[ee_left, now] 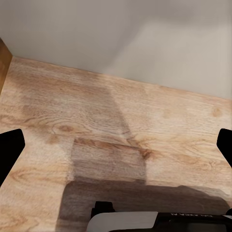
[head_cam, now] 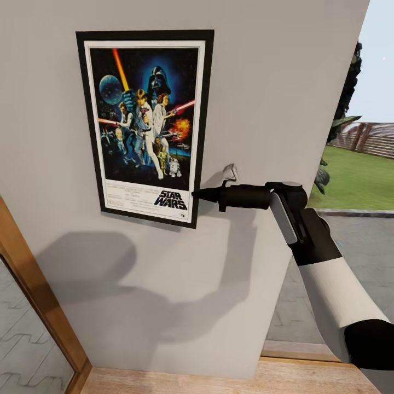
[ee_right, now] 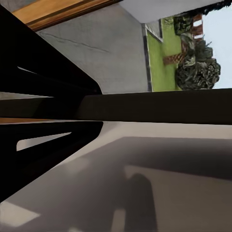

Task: Pick up the poster from the kitchen countertop and hang it on one of the wall nails in the kitchen.

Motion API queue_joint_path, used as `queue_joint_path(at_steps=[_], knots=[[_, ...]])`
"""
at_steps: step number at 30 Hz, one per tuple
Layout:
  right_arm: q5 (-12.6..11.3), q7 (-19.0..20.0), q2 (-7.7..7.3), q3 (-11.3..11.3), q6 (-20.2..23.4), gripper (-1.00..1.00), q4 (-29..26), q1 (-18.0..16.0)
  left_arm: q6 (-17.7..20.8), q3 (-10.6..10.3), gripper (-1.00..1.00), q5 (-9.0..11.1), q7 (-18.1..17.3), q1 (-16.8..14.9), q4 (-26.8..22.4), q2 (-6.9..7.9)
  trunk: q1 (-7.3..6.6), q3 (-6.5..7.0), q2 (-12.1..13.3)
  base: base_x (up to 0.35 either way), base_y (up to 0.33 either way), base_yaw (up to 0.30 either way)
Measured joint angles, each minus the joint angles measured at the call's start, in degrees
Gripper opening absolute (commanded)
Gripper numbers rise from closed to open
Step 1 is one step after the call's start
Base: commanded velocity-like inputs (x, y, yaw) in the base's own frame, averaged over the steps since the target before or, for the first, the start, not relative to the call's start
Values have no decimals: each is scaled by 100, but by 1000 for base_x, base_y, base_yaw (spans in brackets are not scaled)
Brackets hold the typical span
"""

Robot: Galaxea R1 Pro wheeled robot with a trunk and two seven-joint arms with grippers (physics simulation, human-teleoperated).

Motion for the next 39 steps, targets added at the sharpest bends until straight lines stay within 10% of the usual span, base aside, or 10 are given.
queue_joint_path(at_steps=[39], knots=[[-1, 9, -9, 0, -9, -100, 0, 1, 0, 0, 100, -1, -1, 0, 0, 0, 0, 0, 0, 0, 4, 0]])
